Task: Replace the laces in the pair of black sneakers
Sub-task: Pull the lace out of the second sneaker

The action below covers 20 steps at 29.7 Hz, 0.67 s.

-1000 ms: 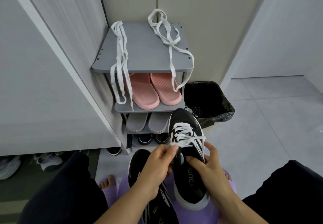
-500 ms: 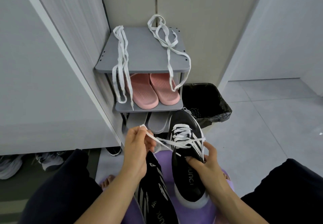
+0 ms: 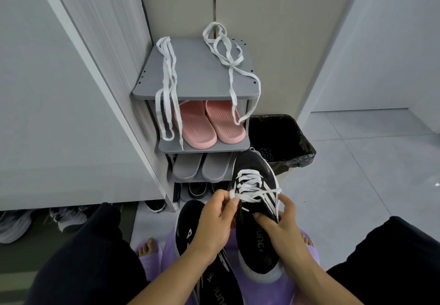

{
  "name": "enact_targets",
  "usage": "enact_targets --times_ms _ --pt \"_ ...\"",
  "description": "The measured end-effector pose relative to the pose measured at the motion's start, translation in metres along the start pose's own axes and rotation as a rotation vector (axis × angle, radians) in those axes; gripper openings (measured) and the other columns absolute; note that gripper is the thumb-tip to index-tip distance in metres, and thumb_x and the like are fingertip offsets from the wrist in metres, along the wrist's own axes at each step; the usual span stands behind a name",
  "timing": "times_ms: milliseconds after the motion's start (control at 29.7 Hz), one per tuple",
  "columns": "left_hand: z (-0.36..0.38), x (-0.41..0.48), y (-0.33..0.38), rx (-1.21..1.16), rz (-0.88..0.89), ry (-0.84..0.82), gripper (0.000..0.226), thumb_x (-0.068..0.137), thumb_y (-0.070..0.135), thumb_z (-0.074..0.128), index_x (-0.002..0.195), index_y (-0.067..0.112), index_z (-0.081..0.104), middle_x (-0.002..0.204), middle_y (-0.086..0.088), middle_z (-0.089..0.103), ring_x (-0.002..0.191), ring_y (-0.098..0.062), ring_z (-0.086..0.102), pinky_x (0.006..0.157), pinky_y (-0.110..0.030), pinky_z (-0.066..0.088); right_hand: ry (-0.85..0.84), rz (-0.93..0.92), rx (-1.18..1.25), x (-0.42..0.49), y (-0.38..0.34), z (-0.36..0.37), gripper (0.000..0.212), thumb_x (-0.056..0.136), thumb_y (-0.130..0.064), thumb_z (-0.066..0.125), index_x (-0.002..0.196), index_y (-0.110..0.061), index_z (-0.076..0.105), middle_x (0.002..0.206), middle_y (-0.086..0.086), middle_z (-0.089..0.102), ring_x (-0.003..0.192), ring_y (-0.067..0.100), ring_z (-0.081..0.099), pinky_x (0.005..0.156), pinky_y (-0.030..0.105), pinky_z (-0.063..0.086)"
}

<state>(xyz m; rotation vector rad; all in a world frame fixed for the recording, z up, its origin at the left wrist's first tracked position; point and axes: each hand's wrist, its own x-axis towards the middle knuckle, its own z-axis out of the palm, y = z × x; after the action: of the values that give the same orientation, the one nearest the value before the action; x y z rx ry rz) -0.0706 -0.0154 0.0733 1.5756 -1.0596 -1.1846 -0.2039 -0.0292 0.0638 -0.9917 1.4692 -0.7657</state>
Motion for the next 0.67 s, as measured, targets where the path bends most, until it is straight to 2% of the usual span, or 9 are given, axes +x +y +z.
enact_targets --times_ms 135,169,236,303,405,472,573,607,674 --pt "-0.012 0.011 0.014 -0.380 -0.114 0.206 0.018 0.098 0.006 0.038 0.082 0.005 0.046 0.054 0.001 0.064 0.050 -0.012 0.063 0.062 -0.032 0.054 0.030 0.022 -0.001 0.000 0.004 0.000 0.066 0.085 -0.010 0.061 0.137 -0.021 0.022 0.113 0.008 0.062 0.105 0.022 0.059 0.098 0.041 0.045" --pt "-0.019 0.016 0.017 -0.410 -0.127 0.211 0.016 0.099 0.008 0.039 0.084 0.005 0.045 0.053 0.002 0.064 0.049 -0.013 0.063 0.061 -0.032 0.054 0.030 0.022 -0.001 -0.001 0.003 0.000 0.066 0.085 -0.010 0.061 0.137 -0.022 0.022 0.113 0.007 0.062 0.105 0.022 0.059 0.098 0.041 0.045" --pt "-0.031 0.024 0.017 -0.259 -0.121 0.202 0.011 0.097 0.018 0.046 0.093 0.008 0.045 0.067 0.001 0.067 0.060 -0.013 0.064 0.068 -0.032 0.054 0.008 0.015 0.016 -0.003 0.002 0.001 0.066 0.086 -0.011 0.061 0.137 -0.022 0.022 0.110 0.004 0.063 0.105 0.022 0.060 0.097 0.040 0.046" --pt "-0.034 0.026 0.009 -0.102 -0.156 0.168 0.032 0.090 0.039 0.056 0.106 0.015 0.042 0.094 -0.001 0.062 0.083 -0.010 0.060 0.081 -0.031 0.049 -0.008 -0.008 0.042 -0.004 -0.002 0.001 0.065 0.086 -0.013 0.062 0.137 -0.024 0.022 0.110 0.001 0.063 0.105 0.020 0.060 0.097 0.040 0.046" --pt "-0.020 0.016 -0.003 -0.294 -0.331 -0.059 0.066 0.073 0.067 0.057 0.114 0.016 0.051 0.106 -0.008 0.061 0.090 -0.020 0.061 0.089 -0.038 0.048 -0.027 -0.048 0.075 -0.006 -0.007 0.003 0.066 0.087 -0.018 0.063 0.138 -0.024 0.022 0.115 0.000 0.061 0.108 0.018 0.060 0.100 0.042 0.045" --pt "-0.011 0.009 -0.006 -0.415 -0.433 -0.242 0.068 0.071 0.070 0.051 0.115 0.019 0.063 0.109 -0.007 0.066 0.092 -0.023 0.062 0.091 -0.035 0.045 -0.056 -0.055 0.089 -0.011 -0.008 0.005 0.063 0.088 -0.020 0.061 0.138 -0.023 0.024 0.114 -0.004 0.061 0.105 0.012 0.061 0.097 0.033 0.048" --pt "-0.010 0.010 -0.010 -0.537 -0.473 -0.314 0.067 0.077 0.070 0.042 0.115 0.021 0.067 0.116 -0.007 0.067 0.111 -0.021 0.062 0.102 -0.038 0.041 -0.158 -0.053 0.093 -0.019 -0.012 0.007 0.048 0.091 -0.015 0.055 0.130 -0.026 0.030 0.104 -0.014 0.059 0.085 -0.014 0.060 0.069 0.003 0.046" --pt "-0.011 0.012 -0.011 -0.551 -0.451 -0.317 0.068 0.077 0.070 0.041 0.117 0.021 0.066 0.117 -0.006 0.067 0.111 -0.019 0.062 0.100 -0.035 0.043 -0.187 -0.054 0.096 -0.021 -0.014 0.007 0.047 0.091 -0.016 0.055 0.130 -0.025 0.030 0.106 -0.014 0.058 0.083 -0.018 0.058 0.067 0.001 0.044" --pt "-0.012 0.013 -0.009 -0.577 -0.409 -0.299 0.068 0.079 0.069 0.039 0.120 0.020 0.063 0.117 -0.006 0.067 0.109 -0.018 0.063 0.094 -0.032 0.046 -0.222 -0.087 0.045 -0.023 -0.016 0.005 0.054 0.087 -0.034 0.058 0.134 -0.027 0.032 0.123 -0.007 0.054 0.107 -0.011 0.054 0.087 0.008 0.045"
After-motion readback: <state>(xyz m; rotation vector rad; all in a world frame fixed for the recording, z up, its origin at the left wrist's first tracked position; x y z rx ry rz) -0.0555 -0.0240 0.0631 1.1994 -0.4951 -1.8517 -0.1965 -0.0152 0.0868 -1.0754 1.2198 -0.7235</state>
